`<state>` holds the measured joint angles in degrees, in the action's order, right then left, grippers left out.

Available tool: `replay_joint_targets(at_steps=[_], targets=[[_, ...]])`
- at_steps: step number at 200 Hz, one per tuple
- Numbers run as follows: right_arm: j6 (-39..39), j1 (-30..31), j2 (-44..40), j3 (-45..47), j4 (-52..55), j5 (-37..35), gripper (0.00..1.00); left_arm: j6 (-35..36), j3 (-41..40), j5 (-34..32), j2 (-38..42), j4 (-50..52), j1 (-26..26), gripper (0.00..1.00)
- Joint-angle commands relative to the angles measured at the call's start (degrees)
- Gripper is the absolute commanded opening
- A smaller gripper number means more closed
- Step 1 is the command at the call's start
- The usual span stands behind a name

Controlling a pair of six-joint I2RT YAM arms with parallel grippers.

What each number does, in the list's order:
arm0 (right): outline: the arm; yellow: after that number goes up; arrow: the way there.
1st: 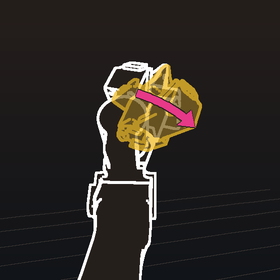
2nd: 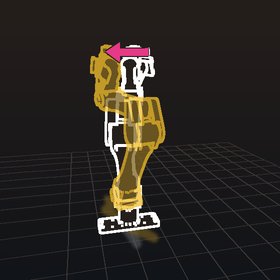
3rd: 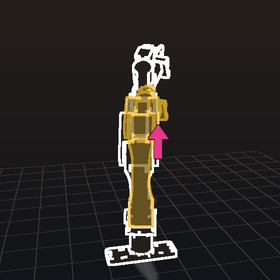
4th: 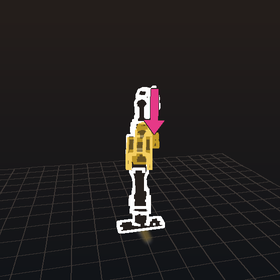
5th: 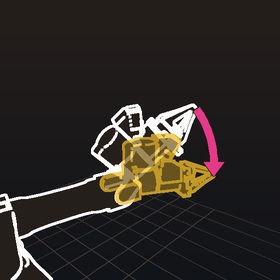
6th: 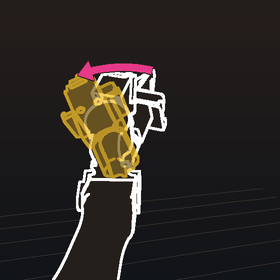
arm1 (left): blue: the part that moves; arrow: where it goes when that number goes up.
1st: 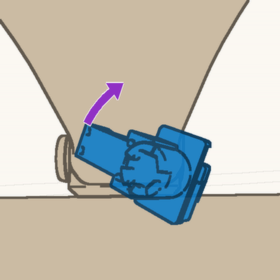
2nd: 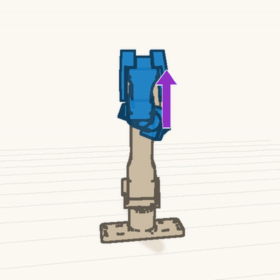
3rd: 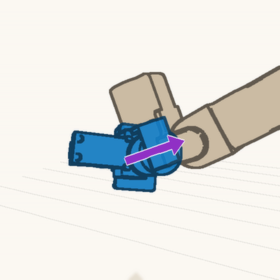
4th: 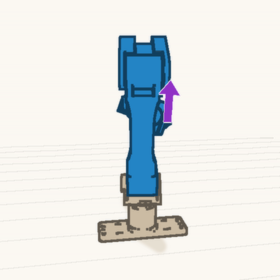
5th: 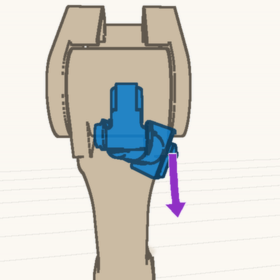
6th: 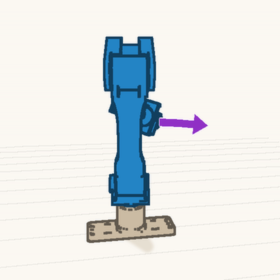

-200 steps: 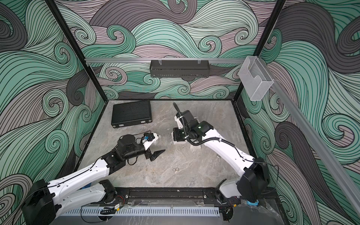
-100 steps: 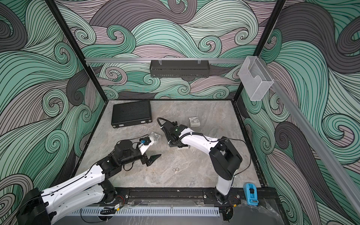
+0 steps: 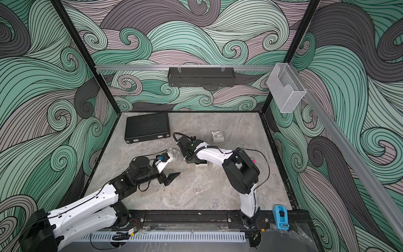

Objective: Take the rings out of the lift-off lid box
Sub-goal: Place the jewelry box at the center of the board.

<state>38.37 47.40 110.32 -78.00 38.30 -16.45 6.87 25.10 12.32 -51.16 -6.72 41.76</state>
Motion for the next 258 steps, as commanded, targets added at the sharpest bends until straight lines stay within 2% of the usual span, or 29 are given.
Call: replay_joint_targets(at_steps=[1,46,62,117,147,158,162,179,186,189,221,241,258], targets=[[1.62,0.19,0.66,-0.61,-1.02,0.05,0.00,-1.13,0.74,-1.37,0.36,0.48,-0.19,0.97],[1.40,0.23,1.04,-0.58,-1.54,0.50,0.00,-1.51,0.83,-2.01,0.44,0.74,-0.19,0.98],[0.95,0.15,0.78,-0.66,-1.49,0.63,0.09,-1.69,0.98,-2.29,0.53,0.83,-0.19,0.97],[-0.54,-0.29,-1.56,-0.69,-1.37,0.99,0.15,-1.08,2.40,-3.07,0.53,2.24,-0.19,0.98],[-2.90,-1.14,-7.53,1.16,-0.69,1.36,0.22,-0.38,3.24,-4.27,0.33,1.95,-0.19,0.98],[-4.98,-1.74,-11.02,2.77,-0.82,2.61,0.31,-0.52,3.88,-6.58,-0.67,1.87,-0.19,0.99],[-6.09,-2.05,-12.38,3.61,-1.10,3.35,0.37,-0.66,4.33,-7.72,-1.30,2.08,-0.19,0.99],[-9.23,-3.42,-19.08,8.22,-2.46,6.21,0.81,-1.53,7.68,-11.87,-5.42,4.97,-0.36,0.99],[-10.23,-4.14,-21.82,10.45,-3.04,7.10,0.96,-1.60,9.76,-12.54,-7.73,6.83,-0.49,0.99],[-10.68,-4.75,-23.69,12.08,-3.65,7.78,1.00,-1.60,11.31,-12.61,-9.26,7.92,-0.54,0.99],[-10.57,-8.65,-30.77,19.96,-5.60,12.15,1.00,-2.24,21.95,-12.27,-21.42,15.94,-0.62,0.99],[-10.60,-9.08,-32.24,22.40,-7.57,13.38,1.00,-1.29,24.92,-11.30,-27.03,14.33,-0.62,0.99],[-10.42,-9.48,-32.37,24.12,-10.43,14.63,0.89,0.18,26.97,-11.31,-31.78,12.83,-0.62,0.99]])
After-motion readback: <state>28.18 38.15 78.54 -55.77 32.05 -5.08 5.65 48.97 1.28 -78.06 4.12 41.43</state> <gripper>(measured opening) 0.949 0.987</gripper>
